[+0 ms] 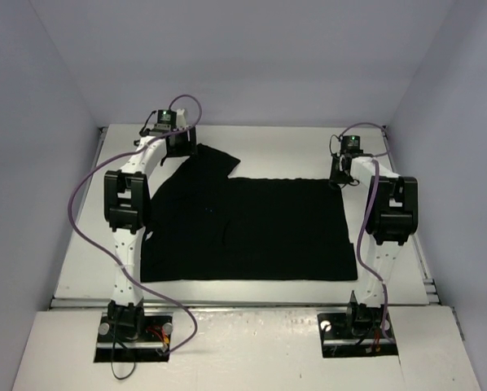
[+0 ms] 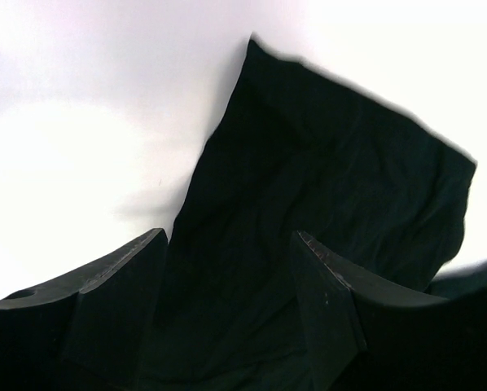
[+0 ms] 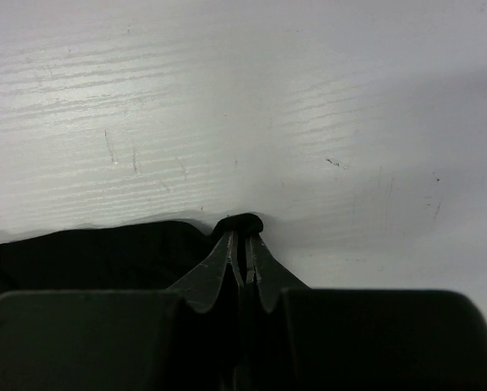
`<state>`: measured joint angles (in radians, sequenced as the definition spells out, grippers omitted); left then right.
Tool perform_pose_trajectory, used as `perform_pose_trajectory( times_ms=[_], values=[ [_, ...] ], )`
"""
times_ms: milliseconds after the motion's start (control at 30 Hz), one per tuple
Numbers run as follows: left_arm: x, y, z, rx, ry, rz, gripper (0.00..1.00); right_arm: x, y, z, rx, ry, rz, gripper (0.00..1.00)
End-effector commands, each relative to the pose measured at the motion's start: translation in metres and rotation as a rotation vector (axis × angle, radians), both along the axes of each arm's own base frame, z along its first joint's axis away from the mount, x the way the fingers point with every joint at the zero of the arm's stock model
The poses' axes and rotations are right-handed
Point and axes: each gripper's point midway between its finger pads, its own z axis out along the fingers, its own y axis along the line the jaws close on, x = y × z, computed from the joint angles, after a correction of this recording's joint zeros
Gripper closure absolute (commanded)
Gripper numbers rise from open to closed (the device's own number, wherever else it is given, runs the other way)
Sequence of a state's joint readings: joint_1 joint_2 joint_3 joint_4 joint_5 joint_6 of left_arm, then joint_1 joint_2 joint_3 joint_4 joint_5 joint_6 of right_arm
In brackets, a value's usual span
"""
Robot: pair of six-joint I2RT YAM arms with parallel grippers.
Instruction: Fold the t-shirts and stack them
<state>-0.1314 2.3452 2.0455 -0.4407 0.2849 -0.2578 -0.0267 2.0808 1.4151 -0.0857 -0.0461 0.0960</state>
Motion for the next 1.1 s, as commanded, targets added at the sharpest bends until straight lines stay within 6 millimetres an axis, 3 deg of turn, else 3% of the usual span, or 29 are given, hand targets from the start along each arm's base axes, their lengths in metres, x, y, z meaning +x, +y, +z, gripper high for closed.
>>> perform_pose_trajectory(
  times_ms=[0,200,400,700,867,1067],
  values=[
    [0.043,-0.014,0.044,-0.021,-0.186,0.044,0.40,-0.049,0.020,-0.030,-0.006,0.190,0.032,1.00],
    [0.067,-0.018,0.026,0.081,-0.247,0.083,0.41,-0.046,0.041,-0.029,0.008,0.180,0.050,1.00],
    [0.087,-0.013,0.013,0.090,-0.280,0.140,0.41,-0.044,0.048,-0.026,0.022,0.172,0.054,1.00],
    [0.091,-0.023,-0.017,0.065,-0.243,0.114,0.45,-0.047,0.051,-0.025,0.031,0.174,0.062,1.00],
    [0.081,-0.032,-0.022,0.048,-0.214,0.068,0.60,-0.042,0.050,-0.023,0.027,0.165,0.057,1.00],
    [0.069,-0.035,-0.016,0.044,-0.195,0.040,0.91,-0.032,0.049,-0.017,0.024,0.141,0.051,1.00]
  ],
)
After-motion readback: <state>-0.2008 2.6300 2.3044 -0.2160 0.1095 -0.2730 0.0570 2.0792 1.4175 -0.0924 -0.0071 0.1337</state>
